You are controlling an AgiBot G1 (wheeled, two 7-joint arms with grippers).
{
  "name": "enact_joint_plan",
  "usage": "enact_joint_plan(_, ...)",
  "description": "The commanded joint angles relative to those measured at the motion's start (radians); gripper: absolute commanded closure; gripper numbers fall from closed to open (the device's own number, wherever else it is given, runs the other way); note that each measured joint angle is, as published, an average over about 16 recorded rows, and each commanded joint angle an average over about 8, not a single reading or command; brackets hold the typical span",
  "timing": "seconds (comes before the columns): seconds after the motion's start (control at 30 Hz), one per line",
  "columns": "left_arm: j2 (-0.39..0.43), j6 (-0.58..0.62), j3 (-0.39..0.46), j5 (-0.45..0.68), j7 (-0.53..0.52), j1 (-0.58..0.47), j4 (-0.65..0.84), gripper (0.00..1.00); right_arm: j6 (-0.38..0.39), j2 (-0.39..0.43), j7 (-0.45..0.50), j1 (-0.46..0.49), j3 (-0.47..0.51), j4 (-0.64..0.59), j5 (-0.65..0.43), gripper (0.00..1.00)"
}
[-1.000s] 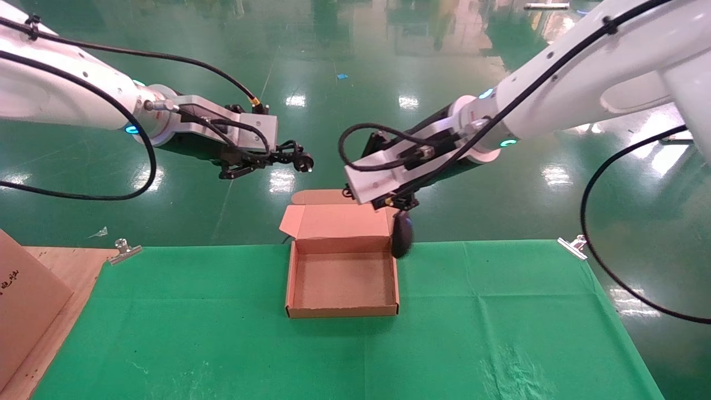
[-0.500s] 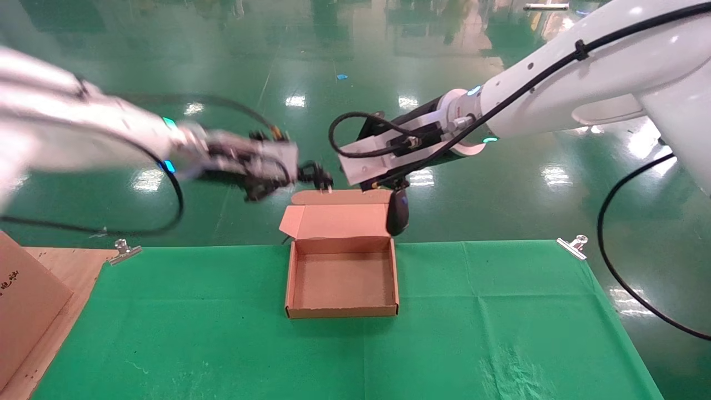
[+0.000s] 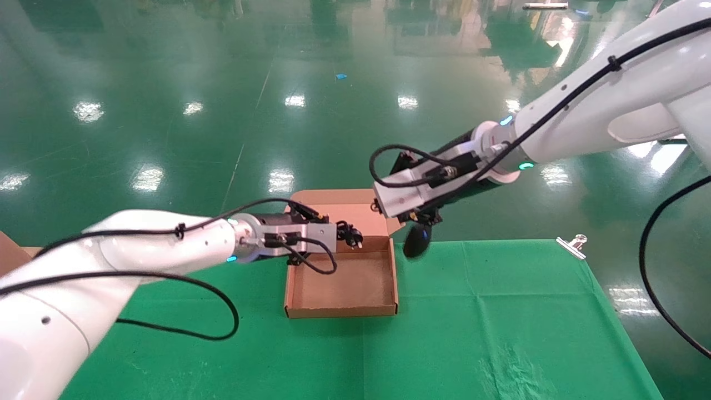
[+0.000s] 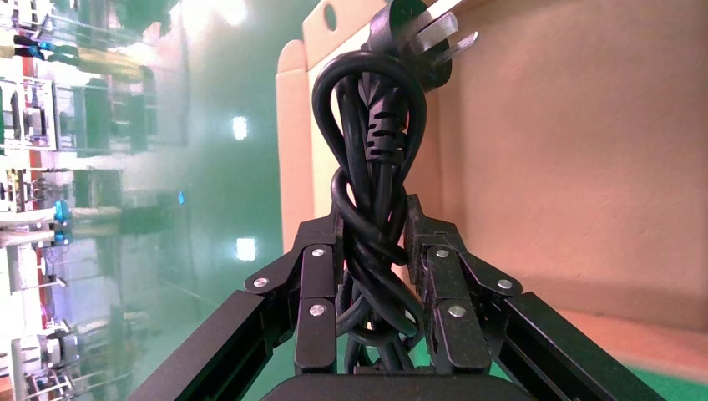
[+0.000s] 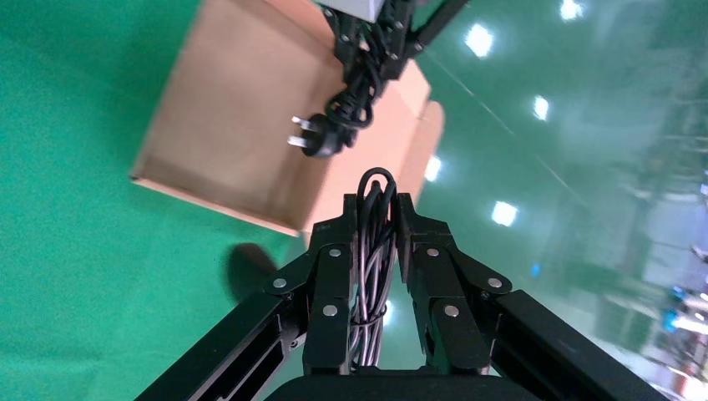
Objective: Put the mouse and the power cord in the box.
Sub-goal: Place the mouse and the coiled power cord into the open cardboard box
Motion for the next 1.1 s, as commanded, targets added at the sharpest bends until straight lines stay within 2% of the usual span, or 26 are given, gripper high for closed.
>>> enact_joint_plan(0.03,-0.001,-0.020,0.021,-0.019,-0.022,0.024,-0.024,0.39,-0.021,0.000,-0.024,-0.001,-0.002,-0.027,0.012,1.00)
enact_joint_plan(0.1,-0.002,-0.027,0.043,-0.030,-0.035,0.027,-0.032,0.14,-0.029,-0.001,-0.042,-0.003,-0.004,-0.044,0.022,1.00)
enact_joint_plan(0.13,-0.002,-0.031,0.053,-0.035,-0.041,0.026,-0.035,0.04,-0.033,-0.002,-0.050,-0.003,-0.004,-0.051,0.026,1.00)
enact_joint_plan(0.17,-0.002,-0.034,0.063,-0.040,-0.046,0.026,-0.037,0.00,-0.035,-0.002,-0.056,-0.004,-0.005,-0.057,0.030,1.00)
enact_joint_plan(0.47,-0.003,-0.058,0.143,-0.085,-0.080,0.016,-0.046,0.00,-0.046,-0.007,-0.079,-0.014,-0.020,-0.073,0.063,1.00)
enact_joint_plan(0.77,-0.004,-0.072,0.208,-0.130,-0.096,0.006,-0.049,0.00,-0.023,-0.014,-0.048,-0.016,-0.053,-0.010,0.088,1.00)
enact_joint_plan(0.93,-0.010,-0.061,0.226,-0.166,-0.092,-0.015,-0.018,0.00,0.025,-0.019,-0.008,-0.023,-0.085,0.065,0.107,1.00)
enact_joint_plan(1.1,-0.026,-0.094,0.207,-0.216,-0.083,-0.033,0.092,0.00,0.141,-0.023,0.036,-0.058,-0.128,0.161,0.126,1.00)
